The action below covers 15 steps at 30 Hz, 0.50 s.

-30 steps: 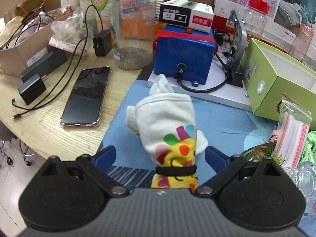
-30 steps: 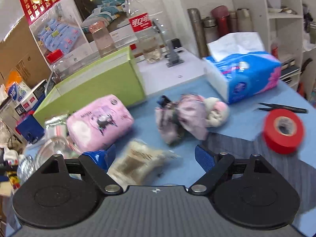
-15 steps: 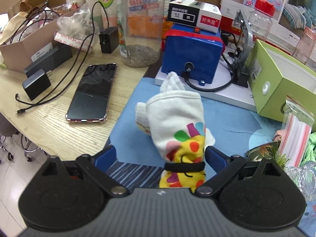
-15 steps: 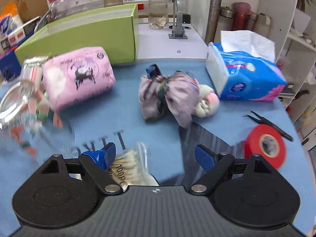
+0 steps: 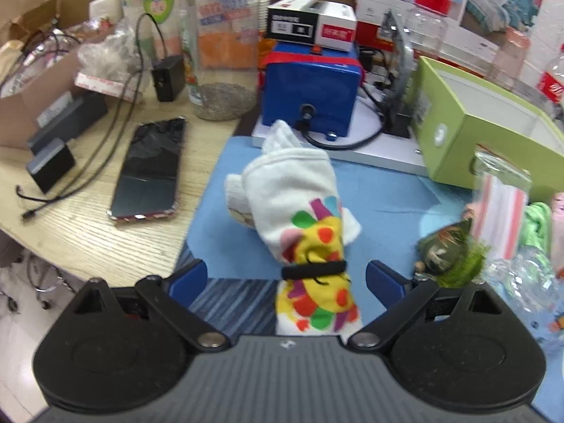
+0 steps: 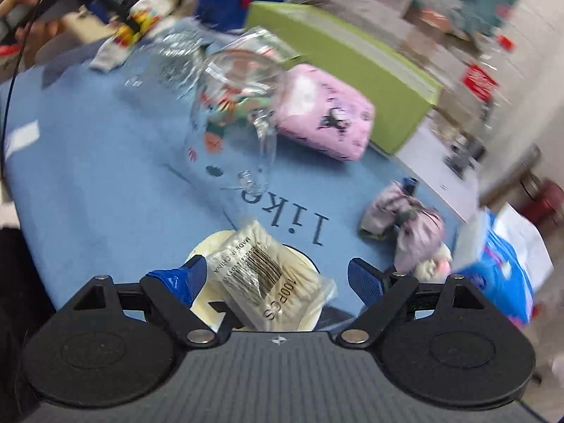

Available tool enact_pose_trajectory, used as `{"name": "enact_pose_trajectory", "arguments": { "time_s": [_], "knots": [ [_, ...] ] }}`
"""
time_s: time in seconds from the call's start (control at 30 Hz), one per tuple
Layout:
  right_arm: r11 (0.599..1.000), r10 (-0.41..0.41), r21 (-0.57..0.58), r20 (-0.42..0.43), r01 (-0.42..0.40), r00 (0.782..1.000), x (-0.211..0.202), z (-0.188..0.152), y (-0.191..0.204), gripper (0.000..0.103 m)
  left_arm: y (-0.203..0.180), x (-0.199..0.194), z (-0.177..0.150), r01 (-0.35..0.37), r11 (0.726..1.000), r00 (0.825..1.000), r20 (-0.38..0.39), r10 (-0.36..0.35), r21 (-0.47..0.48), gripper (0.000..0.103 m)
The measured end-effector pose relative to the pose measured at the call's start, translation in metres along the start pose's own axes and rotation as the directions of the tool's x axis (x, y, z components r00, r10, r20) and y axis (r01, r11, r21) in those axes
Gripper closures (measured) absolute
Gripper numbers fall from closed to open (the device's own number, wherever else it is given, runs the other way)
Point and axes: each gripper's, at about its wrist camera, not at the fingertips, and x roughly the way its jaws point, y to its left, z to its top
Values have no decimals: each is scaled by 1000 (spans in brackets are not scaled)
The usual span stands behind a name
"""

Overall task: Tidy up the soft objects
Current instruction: 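Close the left tool on the flower-print sock while the right tool grasps the cotton swab bag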

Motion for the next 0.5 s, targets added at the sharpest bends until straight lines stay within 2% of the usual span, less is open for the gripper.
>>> {"name": "enact_pose_trajectory", "arguments": {
  "time_s": [0.13,0.27,0.43,0.47,0.5],
  "knots": [
    [989,146,12,-35,-145,989,29,3,-20,29,11,2,-1,70,995,997,-34,-73,-69,7],
    [952,276,128,25,-277,961,42,-6,-40,26,17,11,5,45,989,998,-45,-52,-141,7],
    [958,238,127,144,-256,961,38,-26,-37,25,11,35,3,39,983,992,-112,-60,-181,7],
    [960,229,126,168,-251,959,37,-31,-36,25,9,37,0,45,982,992,-112,-67,-185,7],
    [959,223,130,187,-250,957,36,-35,-35,24,5,36,-1,22,984,995,-89,-38,-178,7]
  ]
}}
